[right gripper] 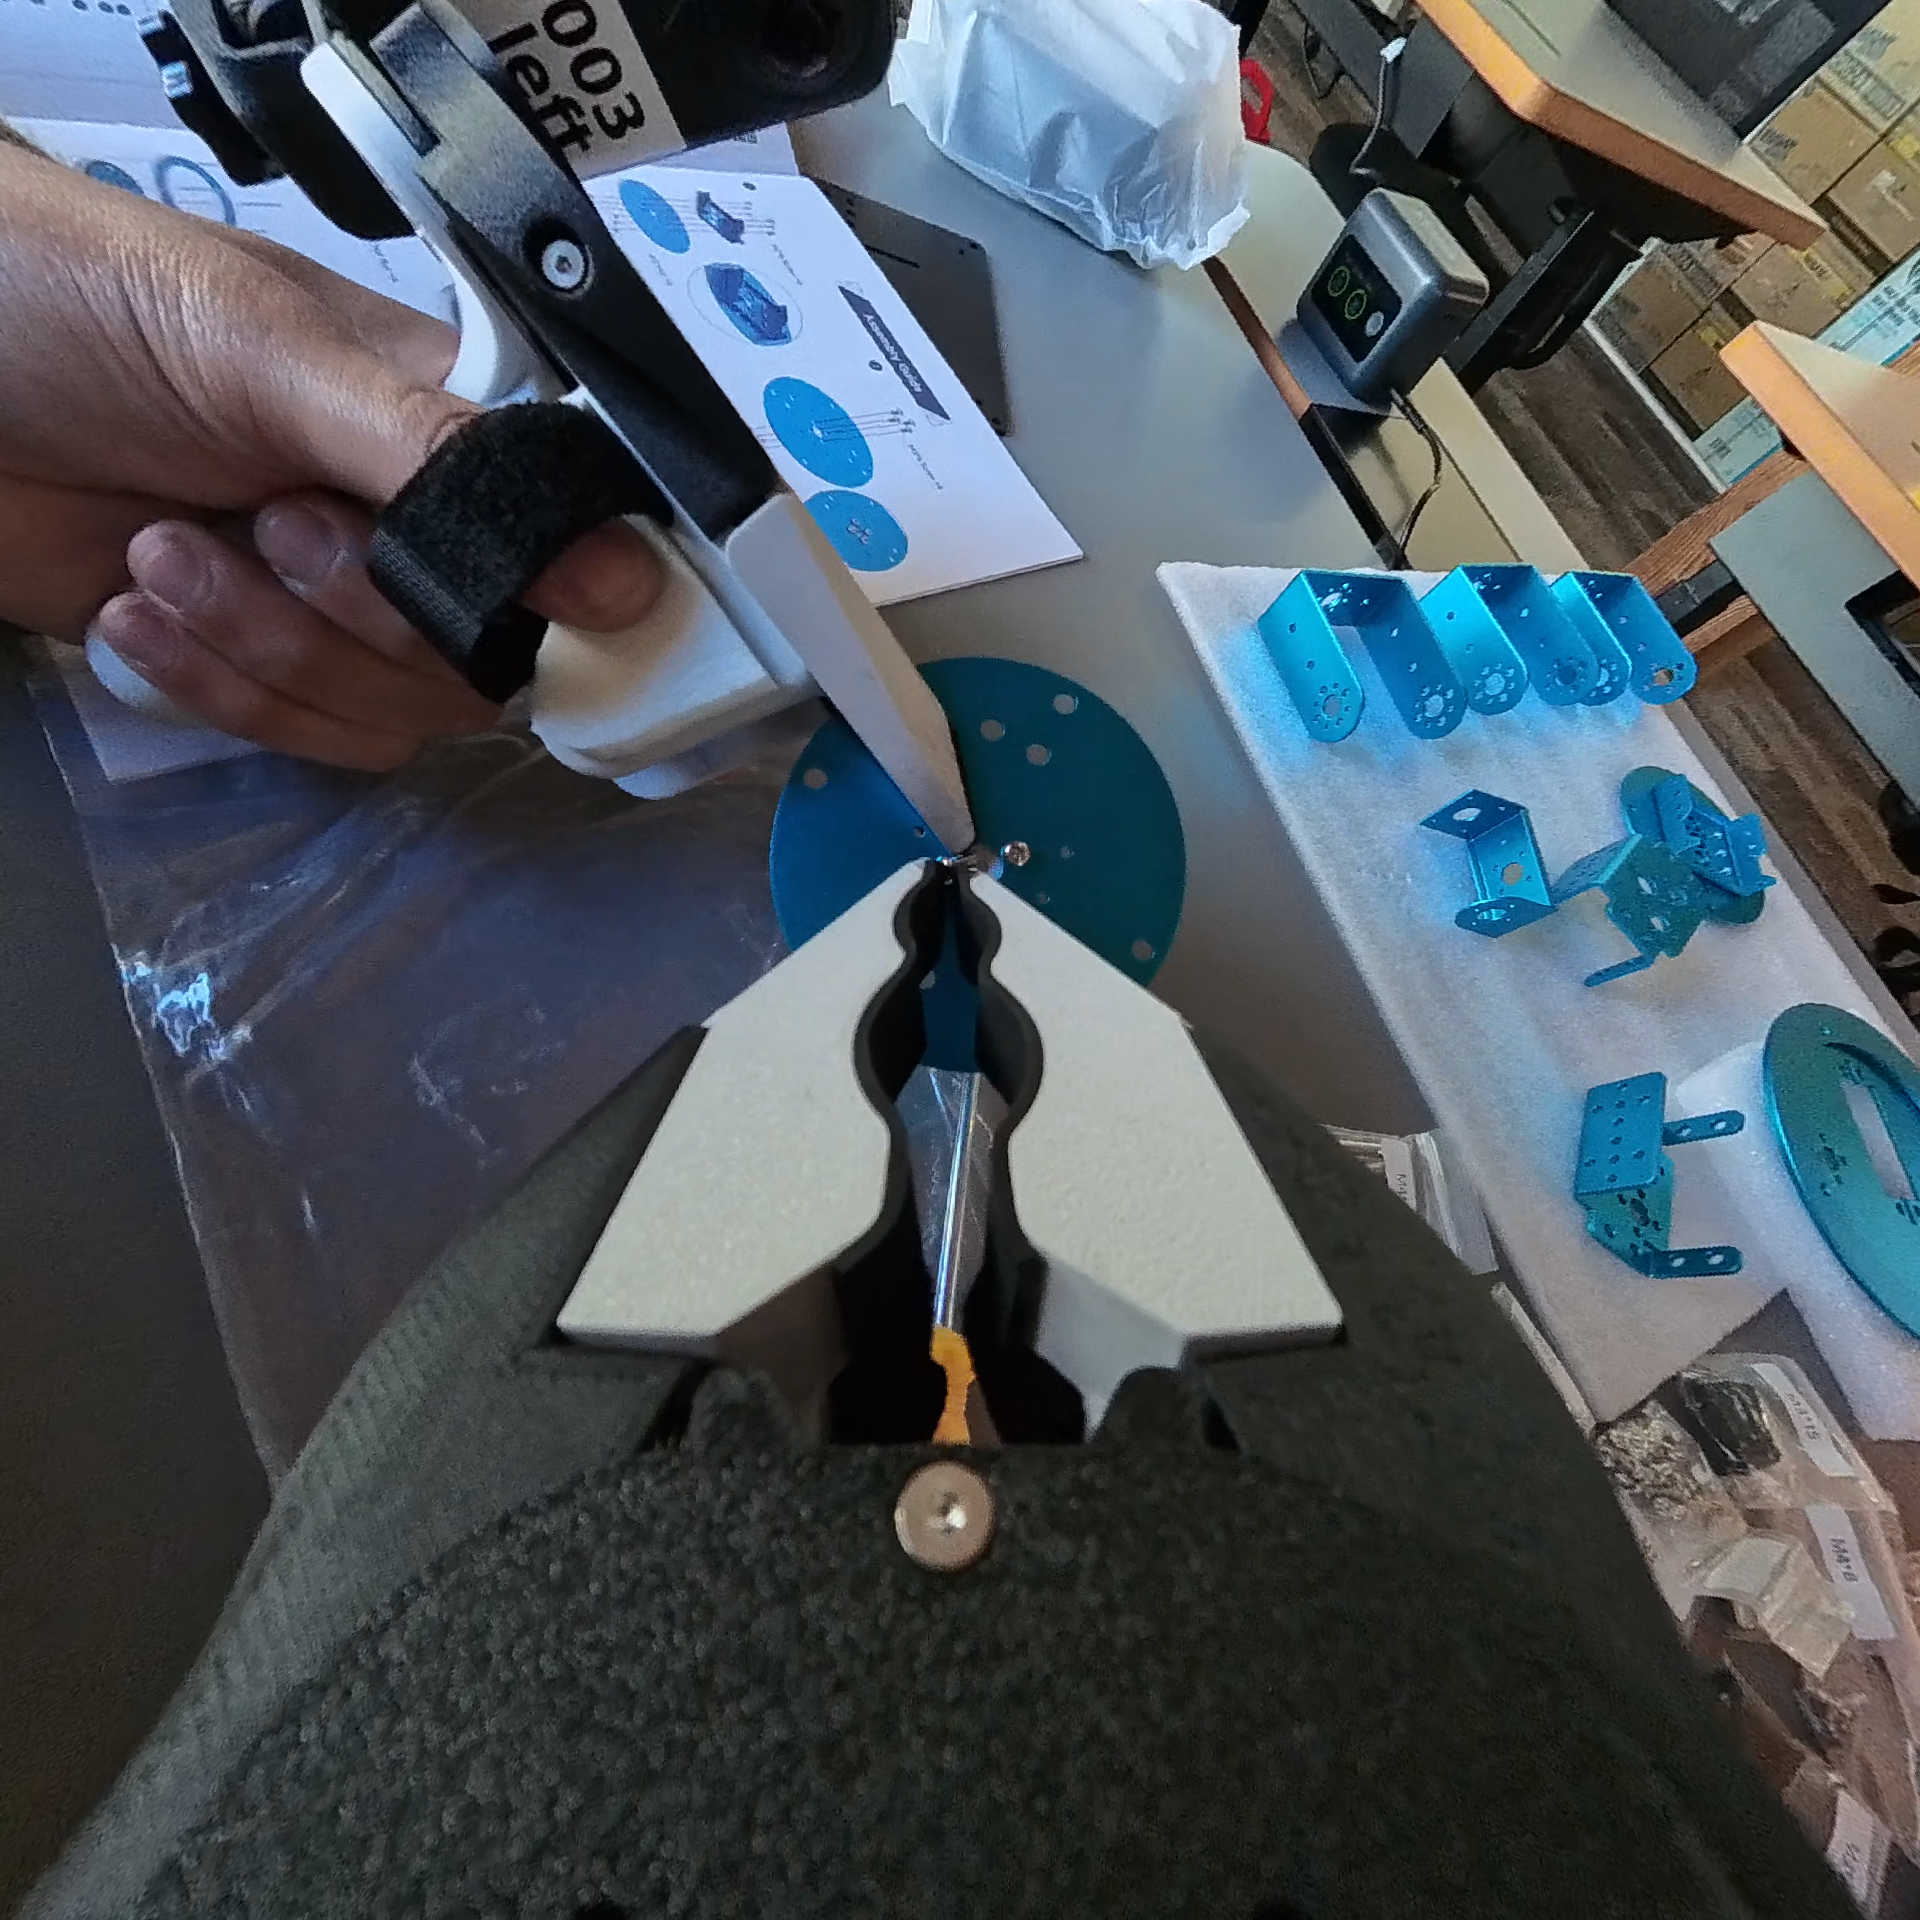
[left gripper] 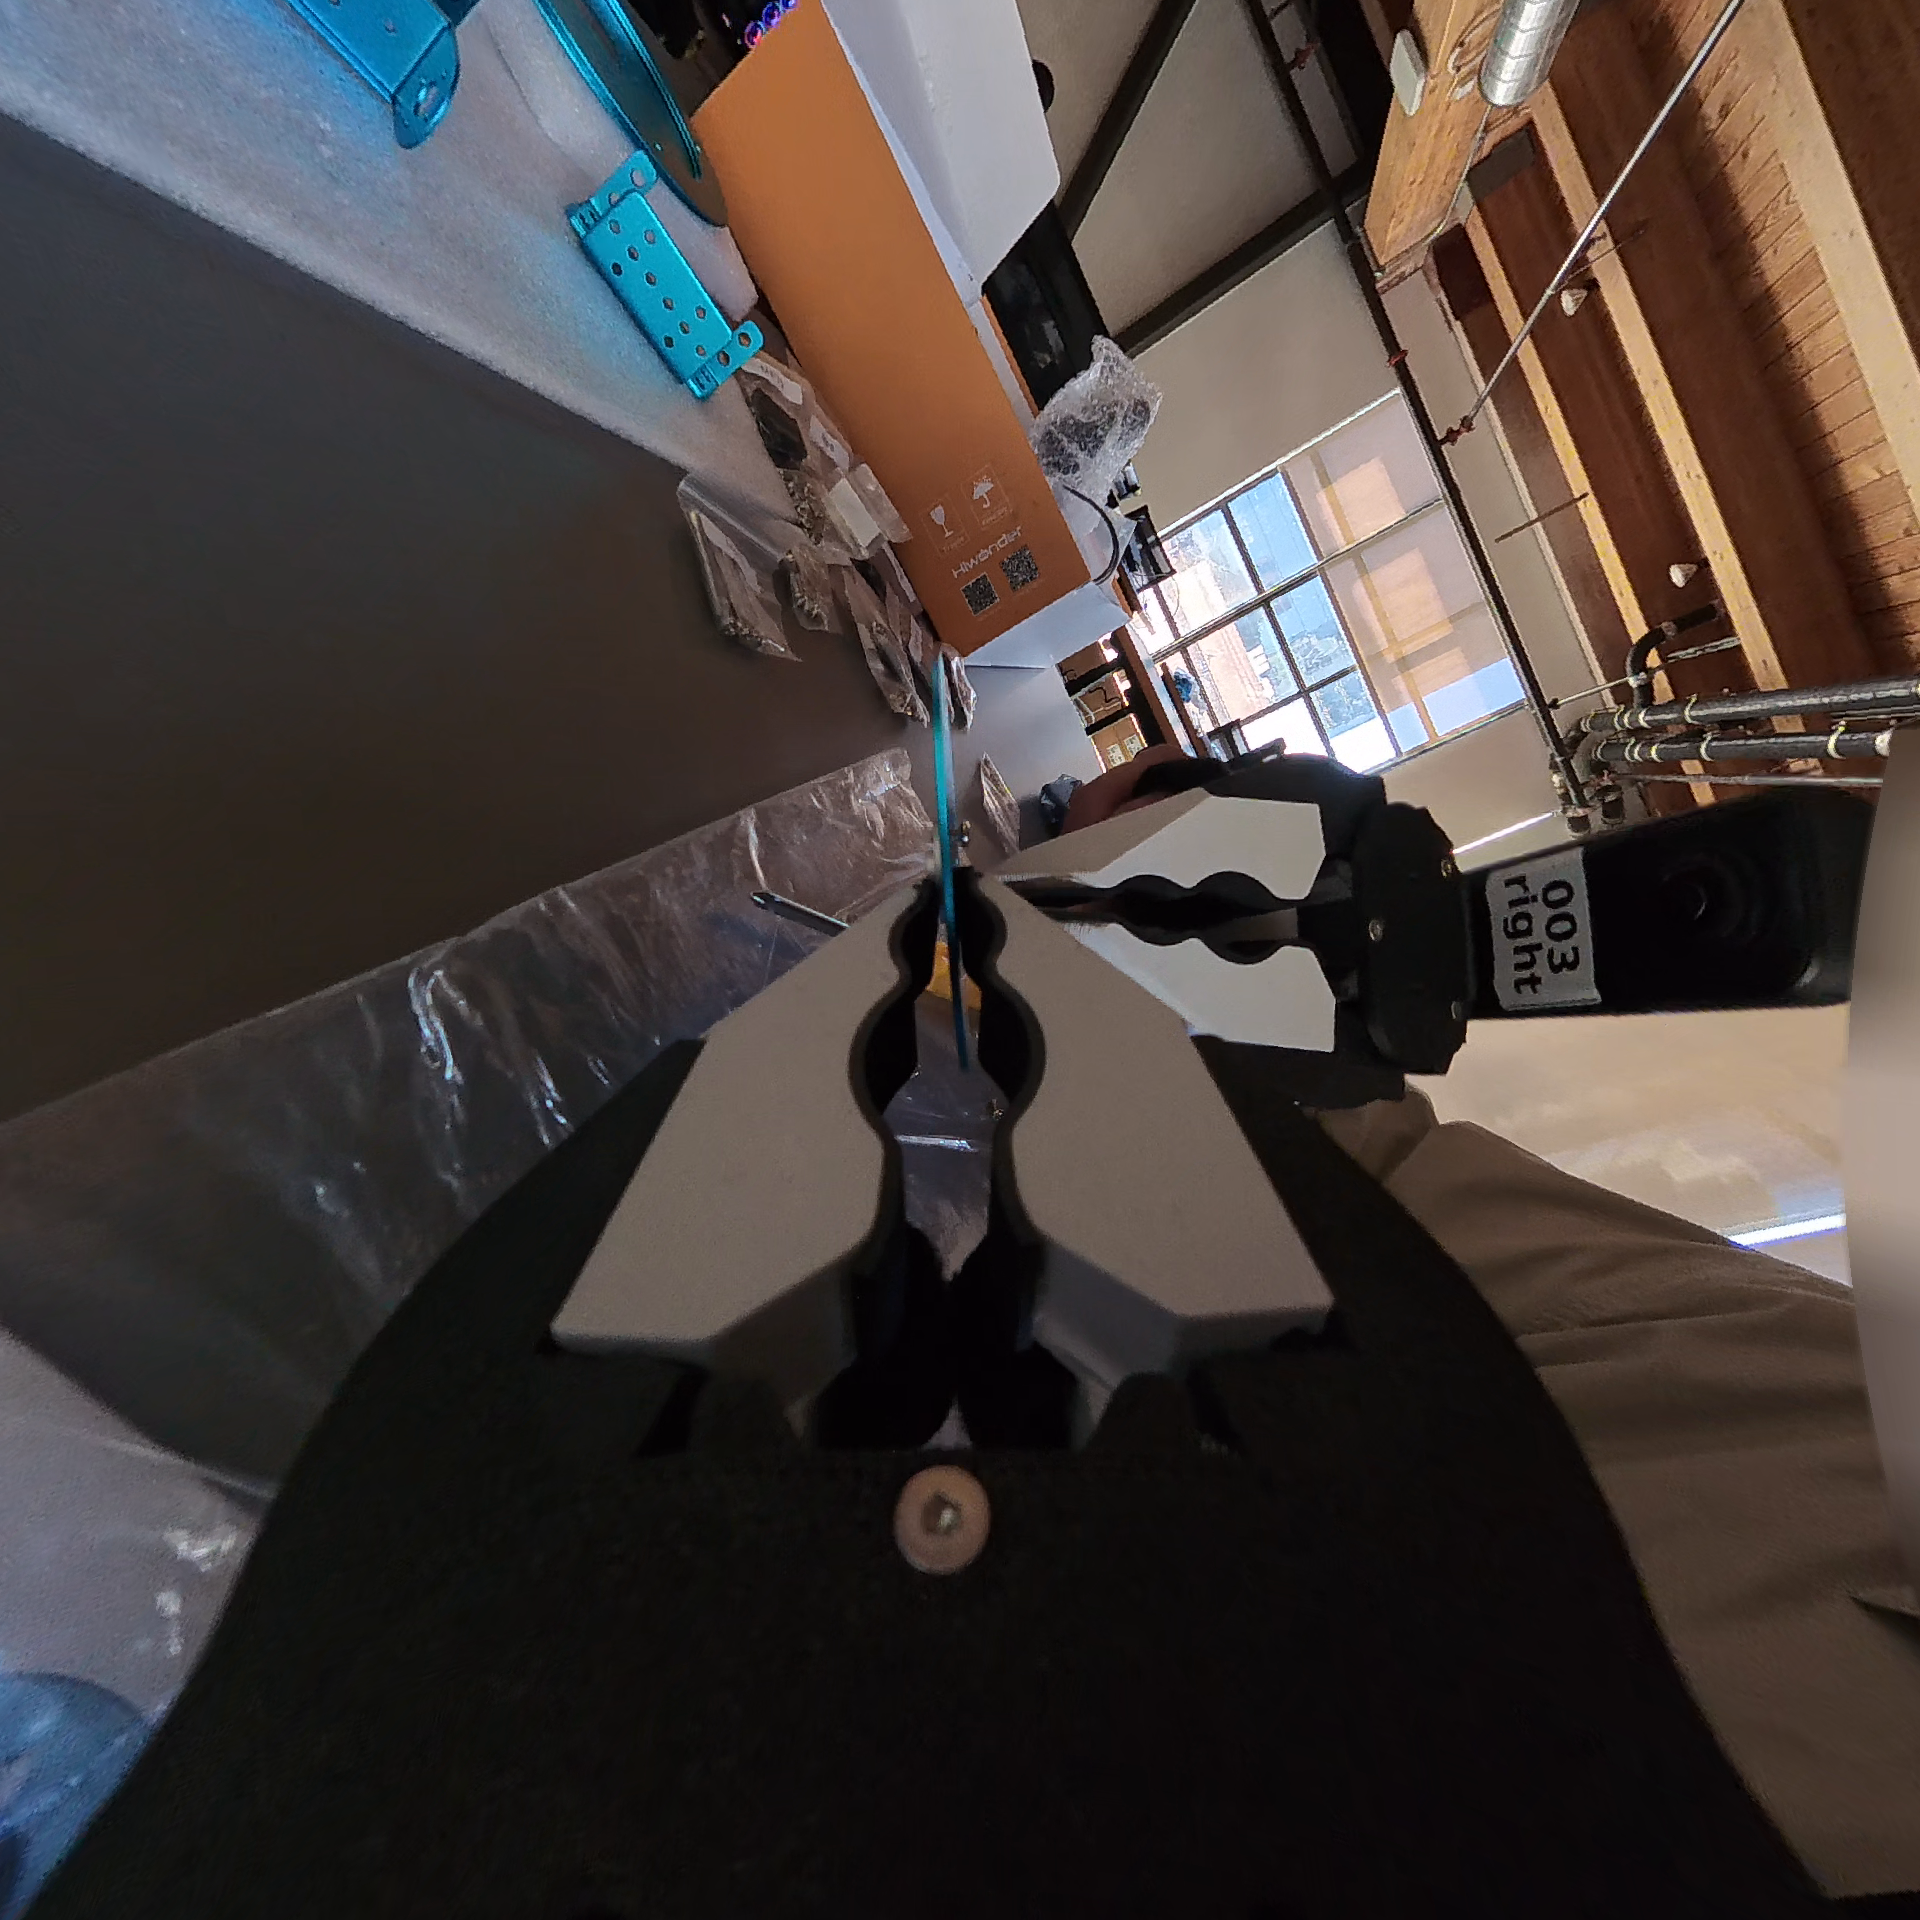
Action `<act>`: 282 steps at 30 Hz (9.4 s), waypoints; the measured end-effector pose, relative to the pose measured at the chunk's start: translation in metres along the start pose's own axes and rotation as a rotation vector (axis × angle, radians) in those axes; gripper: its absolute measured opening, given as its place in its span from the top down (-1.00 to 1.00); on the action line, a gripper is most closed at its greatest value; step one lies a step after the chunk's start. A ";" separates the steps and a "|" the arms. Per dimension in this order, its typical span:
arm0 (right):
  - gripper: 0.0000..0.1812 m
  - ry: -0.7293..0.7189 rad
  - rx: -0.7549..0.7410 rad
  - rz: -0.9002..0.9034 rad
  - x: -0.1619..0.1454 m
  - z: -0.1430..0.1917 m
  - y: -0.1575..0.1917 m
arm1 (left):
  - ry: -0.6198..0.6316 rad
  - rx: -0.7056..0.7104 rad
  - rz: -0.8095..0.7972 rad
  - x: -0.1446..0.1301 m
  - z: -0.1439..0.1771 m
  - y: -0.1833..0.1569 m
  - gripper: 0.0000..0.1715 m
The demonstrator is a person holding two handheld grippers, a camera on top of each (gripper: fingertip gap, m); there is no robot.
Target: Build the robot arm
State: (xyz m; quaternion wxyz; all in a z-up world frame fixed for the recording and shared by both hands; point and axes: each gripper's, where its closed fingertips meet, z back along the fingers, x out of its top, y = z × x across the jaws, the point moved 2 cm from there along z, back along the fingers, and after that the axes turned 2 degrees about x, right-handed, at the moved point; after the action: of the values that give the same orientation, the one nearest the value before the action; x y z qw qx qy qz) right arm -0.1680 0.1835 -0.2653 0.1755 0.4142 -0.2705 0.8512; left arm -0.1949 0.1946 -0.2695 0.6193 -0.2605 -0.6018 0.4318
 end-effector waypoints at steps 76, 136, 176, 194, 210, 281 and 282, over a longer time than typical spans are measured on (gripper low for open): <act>0.76 0.066 0.374 -0.203 -0.056 0.056 0.025 | -0.011 -0.021 -0.141 -0.002 0.031 -0.038 0.96; 0.69 -0.371 0.069 -0.115 0.000 0.093 0.009 | 0.072 0.152 -1.780 -0.024 0.026 -0.075 0.95; 0.96 0.521 0.366 -0.061 -0.070 0.024 0.031 | 0.193 0.130 -0.488 -0.002 0.033 0.005 0.95; 0.97 -0.275 0.092 0.015 0.028 0.014 0.022 | 0.203 -0.074 -0.173 -0.017 0.023 -0.009 0.96; 0.96 -0.185 0.091 0.012 0.012 -0.001 0.029 | 0.218 -0.047 -0.218 -0.019 0.024 -0.006 0.95; 0.96 0.049 0.076 -0.137 0.019 -0.004 0.031 | 0.151 -0.188 0.350 -0.014 0.030 -0.002 0.96; 0.96 0.051 0.071 -0.134 0.019 -0.004 0.030 | 0.150 -0.194 0.365 -0.014 0.031 -0.002 0.96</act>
State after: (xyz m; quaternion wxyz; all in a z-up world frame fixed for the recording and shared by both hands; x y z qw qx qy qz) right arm -0.1977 0.1633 -0.2617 0.2243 0.4156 -0.2074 0.8567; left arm -0.2228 0.1759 -0.2709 0.5460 -0.4548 -0.5356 0.4563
